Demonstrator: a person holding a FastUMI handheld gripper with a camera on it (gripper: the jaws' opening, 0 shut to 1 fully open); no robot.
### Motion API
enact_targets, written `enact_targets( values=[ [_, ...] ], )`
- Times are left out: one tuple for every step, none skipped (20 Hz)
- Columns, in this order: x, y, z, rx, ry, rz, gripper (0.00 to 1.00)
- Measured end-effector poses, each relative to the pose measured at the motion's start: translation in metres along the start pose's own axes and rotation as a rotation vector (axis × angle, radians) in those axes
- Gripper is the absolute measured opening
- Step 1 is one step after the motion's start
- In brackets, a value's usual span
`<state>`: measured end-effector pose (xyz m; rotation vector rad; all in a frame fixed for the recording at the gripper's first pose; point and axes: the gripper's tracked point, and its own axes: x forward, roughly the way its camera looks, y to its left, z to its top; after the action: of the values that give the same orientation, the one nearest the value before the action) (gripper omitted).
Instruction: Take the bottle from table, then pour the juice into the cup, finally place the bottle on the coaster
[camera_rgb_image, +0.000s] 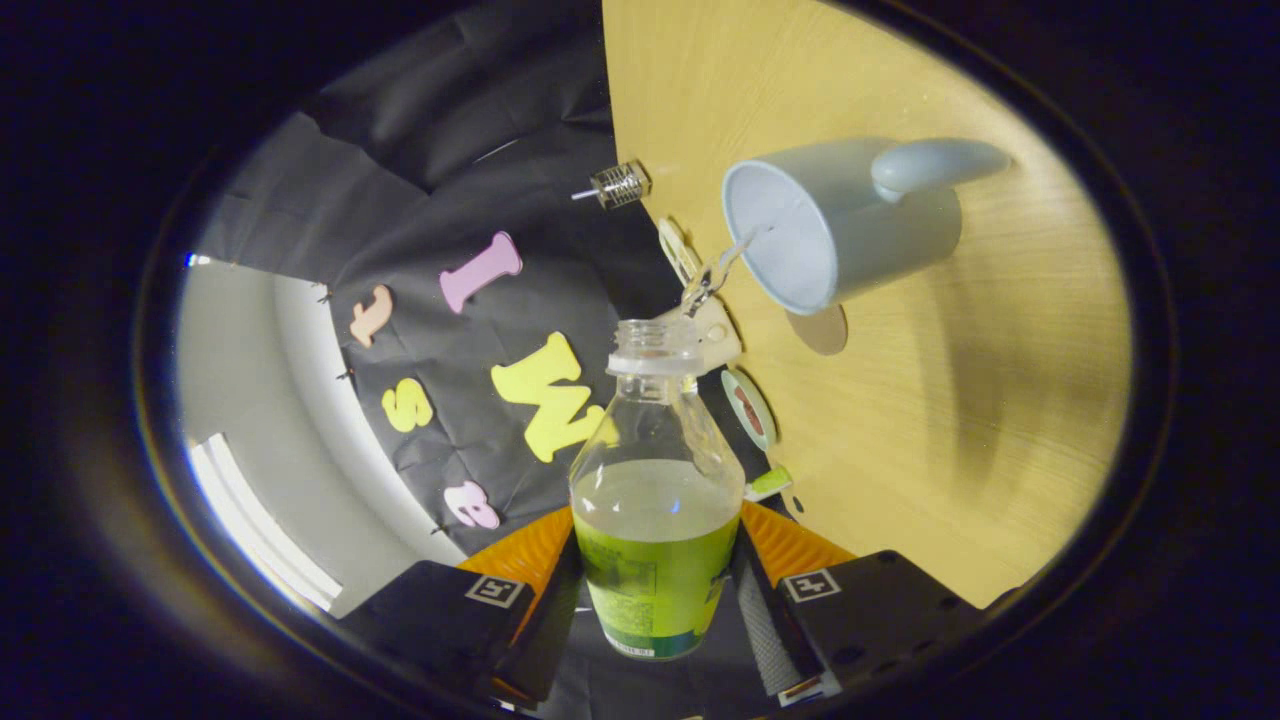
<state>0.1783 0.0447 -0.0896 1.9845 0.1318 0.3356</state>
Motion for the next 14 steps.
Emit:
enact_targets(
  values=[
    [0.0,0.001,-0.003,0.007,0.009,-0.004,0.78],
    [0.001,0.002,-0.005,0.018,0.021,-0.002,0.79],
    [-0.001,0.004,-0.007,0.033,0.028,0.007,0.79],
    [-0.002,0.007,-0.008,0.048,0.03,0.017,0.79],
    [-0.001,0.008,-0.007,0.059,0.032,0.027,0.79],
    [-0.001,0.011,-0.006,0.069,0.028,0.044,0.79],
    [0.001,0.014,-0.007,0.076,0.03,0.059,0.78],
    [0.001,0.015,-0.008,0.085,0.032,0.065,0.78],
    [0.003,0.018,-0.008,0.099,0.031,0.071,0.78],
    [0.006,0.021,-0.008,0.115,0.029,0.081,0.78],
    [0.008,0.026,-0.007,0.13,0.029,0.084,0.78],
    [0.009,0.03,-0.006,0.141,0.026,0.088,0.78],
    [0.01,0.032,-0.005,0.148,0.027,0.089,0.79],
    [0.009,0.033,-0.006,0.153,0.027,0.092,0.78]
  ],
)
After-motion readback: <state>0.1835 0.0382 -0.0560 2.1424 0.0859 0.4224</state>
